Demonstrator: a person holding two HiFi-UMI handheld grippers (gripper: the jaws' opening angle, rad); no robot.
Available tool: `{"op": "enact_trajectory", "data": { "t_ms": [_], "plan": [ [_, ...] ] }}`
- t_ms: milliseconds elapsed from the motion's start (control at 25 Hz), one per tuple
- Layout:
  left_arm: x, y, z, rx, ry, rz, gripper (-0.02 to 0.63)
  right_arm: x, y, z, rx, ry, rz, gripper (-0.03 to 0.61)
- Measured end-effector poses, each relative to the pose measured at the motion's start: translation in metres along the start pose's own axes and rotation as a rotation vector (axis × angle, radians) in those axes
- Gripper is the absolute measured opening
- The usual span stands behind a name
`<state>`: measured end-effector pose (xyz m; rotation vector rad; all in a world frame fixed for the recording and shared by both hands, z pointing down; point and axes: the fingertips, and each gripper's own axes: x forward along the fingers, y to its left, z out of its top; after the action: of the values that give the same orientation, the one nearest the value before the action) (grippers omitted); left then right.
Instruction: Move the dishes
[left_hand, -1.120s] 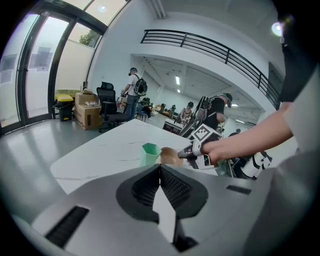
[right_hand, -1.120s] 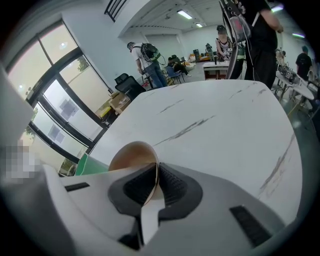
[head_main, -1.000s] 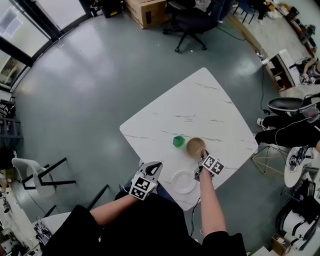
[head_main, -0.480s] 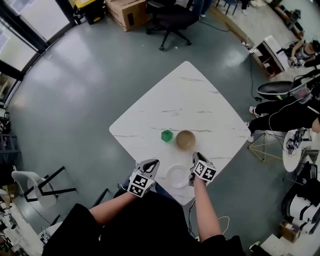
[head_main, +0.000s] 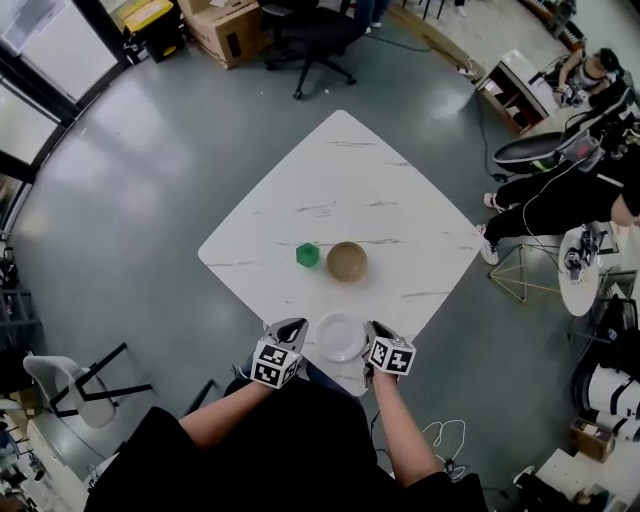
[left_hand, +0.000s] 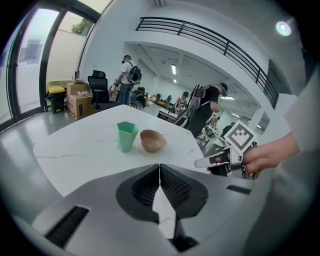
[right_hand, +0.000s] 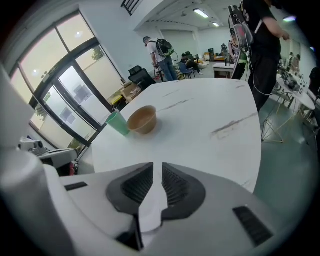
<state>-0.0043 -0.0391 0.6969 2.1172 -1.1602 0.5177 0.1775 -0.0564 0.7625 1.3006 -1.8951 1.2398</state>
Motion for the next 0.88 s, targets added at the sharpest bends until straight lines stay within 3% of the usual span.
{"op": "enact_trajectory", "data": {
  "t_ms": [320, 560, 720, 880],
  "plan": [
    [0.013, -0.021, -0.035, -0.093, 0.047, -0.042, 0.018, -0.007, -0.014, -0.045, -0.039, 0.054, 0.005, 0.067],
    [0.018, -0.019, -0.049, -0.116, 0.039, -0.007, 0.018, -0.004, -0.018, -0.062, -0.062, 0.090, 0.050, 0.076],
    [0.024, -0.022, -0.064, -0.247, 0.065, -0.053, 0.020, 0.000, -0.013, -0.069, -0.059, 0.098, 0.088, 0.086],
    [0.034, -0.018, -0.082, -0.260, 0.114, -0.037, 0.020, 0.001, -0.013, -0.074, -0.074, 0.110, 0.081, 0.086]
  ]
}}
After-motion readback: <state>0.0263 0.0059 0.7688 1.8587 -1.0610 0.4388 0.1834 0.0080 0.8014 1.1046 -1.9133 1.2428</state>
